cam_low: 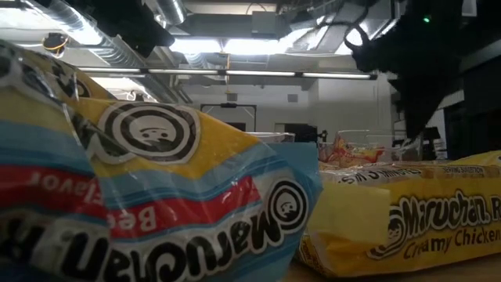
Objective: Sort Maruchan noodles
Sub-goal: Put the red noodle pack into the right transparent bin
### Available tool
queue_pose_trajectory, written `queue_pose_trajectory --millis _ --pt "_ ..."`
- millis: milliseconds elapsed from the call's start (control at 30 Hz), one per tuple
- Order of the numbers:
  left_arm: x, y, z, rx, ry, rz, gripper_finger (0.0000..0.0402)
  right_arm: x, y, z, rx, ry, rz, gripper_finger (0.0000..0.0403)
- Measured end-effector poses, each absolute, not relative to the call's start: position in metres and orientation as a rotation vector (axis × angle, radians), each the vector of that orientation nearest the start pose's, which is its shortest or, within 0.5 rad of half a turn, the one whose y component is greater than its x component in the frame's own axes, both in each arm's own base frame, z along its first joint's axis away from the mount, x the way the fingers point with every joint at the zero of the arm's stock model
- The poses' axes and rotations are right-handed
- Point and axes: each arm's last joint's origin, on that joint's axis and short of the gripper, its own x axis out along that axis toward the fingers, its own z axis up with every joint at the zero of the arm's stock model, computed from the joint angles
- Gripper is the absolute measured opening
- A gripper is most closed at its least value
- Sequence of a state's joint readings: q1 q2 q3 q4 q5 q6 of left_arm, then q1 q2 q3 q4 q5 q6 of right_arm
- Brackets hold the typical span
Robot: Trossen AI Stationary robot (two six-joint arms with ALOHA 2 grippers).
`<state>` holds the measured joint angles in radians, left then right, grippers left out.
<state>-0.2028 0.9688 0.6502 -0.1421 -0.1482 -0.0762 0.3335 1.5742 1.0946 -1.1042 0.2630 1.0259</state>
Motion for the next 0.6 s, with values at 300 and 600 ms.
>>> queue_pose_trajectory --millis 300,600 --pt "0.205 -0.038 0.258 0.006 0.455 -0.036 0.0 0.232 0.071 0.183 0.38 1.433 -0.814 0.0159" --pt "0.205 -0.038 0.258 0.006 0.455 -0.036 0.0 0.23 0.07 0.171 0.401 1.394 -0.818 0.0159"
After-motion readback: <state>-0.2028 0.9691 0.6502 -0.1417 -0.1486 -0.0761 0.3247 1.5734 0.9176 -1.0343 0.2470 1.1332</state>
